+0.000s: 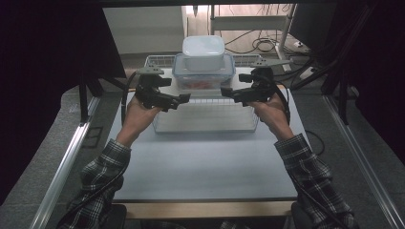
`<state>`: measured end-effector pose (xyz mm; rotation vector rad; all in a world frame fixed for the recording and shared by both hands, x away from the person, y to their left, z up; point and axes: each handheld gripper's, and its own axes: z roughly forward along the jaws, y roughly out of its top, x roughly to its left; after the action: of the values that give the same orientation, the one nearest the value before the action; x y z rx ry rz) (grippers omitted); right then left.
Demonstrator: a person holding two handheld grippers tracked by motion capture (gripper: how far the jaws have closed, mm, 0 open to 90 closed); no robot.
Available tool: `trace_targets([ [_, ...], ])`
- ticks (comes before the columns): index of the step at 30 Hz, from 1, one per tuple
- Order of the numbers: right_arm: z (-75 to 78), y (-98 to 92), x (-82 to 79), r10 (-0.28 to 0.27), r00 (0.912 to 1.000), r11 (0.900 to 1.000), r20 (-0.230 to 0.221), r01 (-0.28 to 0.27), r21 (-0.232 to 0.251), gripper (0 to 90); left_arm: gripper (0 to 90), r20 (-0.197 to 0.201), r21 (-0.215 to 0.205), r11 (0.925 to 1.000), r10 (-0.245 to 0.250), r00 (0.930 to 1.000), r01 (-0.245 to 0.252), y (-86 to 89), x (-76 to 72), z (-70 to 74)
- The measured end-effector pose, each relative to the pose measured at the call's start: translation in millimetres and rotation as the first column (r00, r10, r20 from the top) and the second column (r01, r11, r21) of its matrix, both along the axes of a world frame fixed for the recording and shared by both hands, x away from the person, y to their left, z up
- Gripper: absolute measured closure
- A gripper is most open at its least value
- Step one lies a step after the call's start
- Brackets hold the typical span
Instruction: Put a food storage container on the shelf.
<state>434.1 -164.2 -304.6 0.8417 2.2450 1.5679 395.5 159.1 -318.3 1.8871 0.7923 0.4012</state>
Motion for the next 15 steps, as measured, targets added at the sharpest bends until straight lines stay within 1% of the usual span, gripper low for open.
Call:
trace_targets([
  [2,-2.2,-1.0,-2.9,0.003,1.0,1.0,-0.001,-0.003,0.0,5.1,4.1,0.003,0.007,1.0,-0.001,1.0,0.001,0.0,-2.7,-2.9],
  [9,-8.6,-3.1,-10.2,0.014,0.9998,1.0,-0.011,-0.014,-0.001,5.8,4.1,-0.005,0.009,0.9999,-0.01,0.9999,0.01,0.8,-10.3,-14.1],
  [15,-14.6,-2.5,-17.3,0.035,0.9993,0.999,-0.013,-0.035,-0.009,6.1,4.1,-0.015,-0.006,0.9997,-0.025,0.9996,0.025,1.6,-15.5,-22.9],
])
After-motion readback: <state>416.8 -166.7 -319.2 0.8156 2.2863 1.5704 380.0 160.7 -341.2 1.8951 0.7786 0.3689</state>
